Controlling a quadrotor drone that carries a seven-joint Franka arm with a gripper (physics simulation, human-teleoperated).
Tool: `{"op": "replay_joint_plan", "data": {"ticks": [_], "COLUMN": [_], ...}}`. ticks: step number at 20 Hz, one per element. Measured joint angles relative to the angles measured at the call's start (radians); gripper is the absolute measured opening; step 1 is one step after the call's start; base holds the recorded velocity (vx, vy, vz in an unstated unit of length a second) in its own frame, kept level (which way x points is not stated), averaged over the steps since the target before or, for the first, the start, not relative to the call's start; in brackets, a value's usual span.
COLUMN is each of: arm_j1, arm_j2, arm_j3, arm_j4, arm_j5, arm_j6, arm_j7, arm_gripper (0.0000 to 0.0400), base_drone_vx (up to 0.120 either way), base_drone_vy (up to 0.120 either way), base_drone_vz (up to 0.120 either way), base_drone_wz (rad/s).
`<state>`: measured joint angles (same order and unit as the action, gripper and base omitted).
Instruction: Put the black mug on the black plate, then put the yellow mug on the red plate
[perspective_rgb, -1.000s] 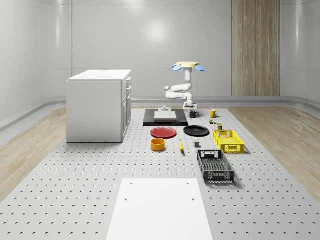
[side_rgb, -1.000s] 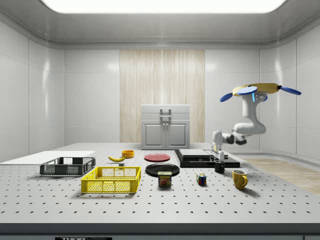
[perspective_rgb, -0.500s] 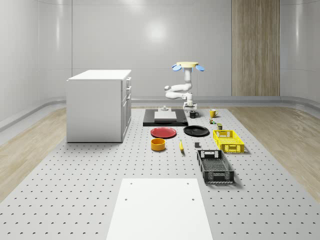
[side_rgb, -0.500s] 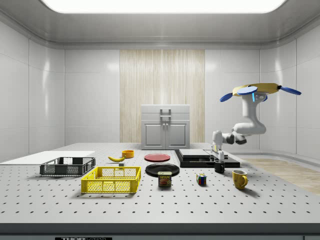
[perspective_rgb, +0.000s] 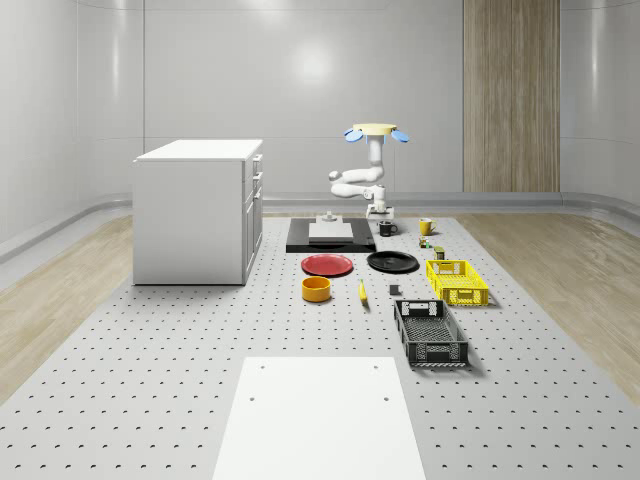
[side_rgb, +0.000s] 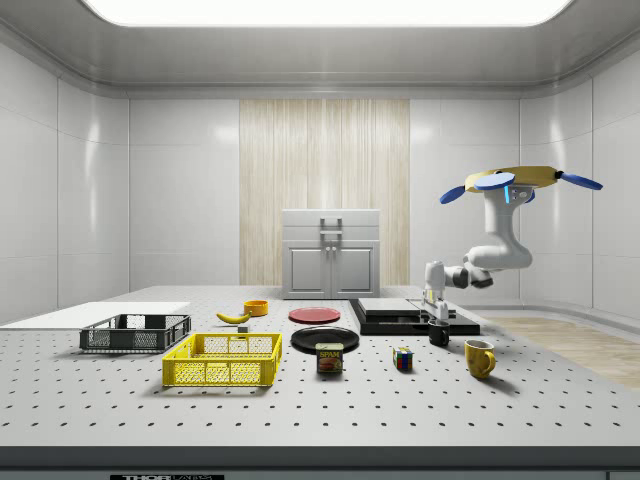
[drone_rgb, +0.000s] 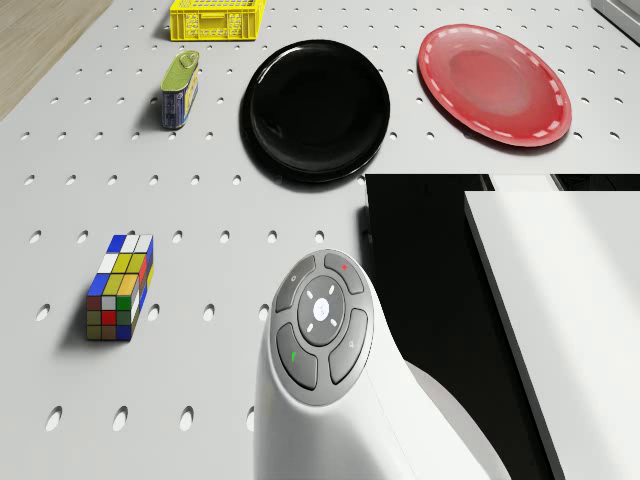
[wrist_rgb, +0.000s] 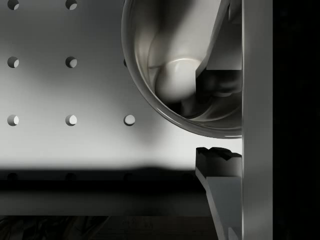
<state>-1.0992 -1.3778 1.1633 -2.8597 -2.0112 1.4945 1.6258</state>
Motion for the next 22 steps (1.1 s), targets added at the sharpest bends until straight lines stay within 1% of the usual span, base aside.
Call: {"op": "replay_joint_plan", "data": {"ticks": [4,8,11,17,22], "arm_j1": [-0.002,-0.004,-0.005,-0.006,-0.010], "arm_j2": [-0.005,-0.010,-0.011,-0.013,-0.020], "arm_j3": [0.001,0.004,0.026,0.087,0.109], "arm_j4": [0.000,0.000,-0.006,-0.020,-0.024], "arm_j5": [0.003,0.006,0.028,0.088,0.111], "arm_j6": [0.005,0.009,0.002,-0.017,-0.016], "arm_j7": [0.002,0.004,0.007,0.016,0.021], "arm_gripper": [0.0120,0.0114,0.0112,0.0110,0.0110], "base_drone_vx": [0.000,0.000,0.000,0.000,0.112], "base_drone_vy": [0.000,0.000,0.000,0.000,0.000], "base_drone_vz": [0.000,0.000,0.000,0.113,0.120], "base_drone_wz": [0.000,0.000,0.000,0.000,0.000]}}
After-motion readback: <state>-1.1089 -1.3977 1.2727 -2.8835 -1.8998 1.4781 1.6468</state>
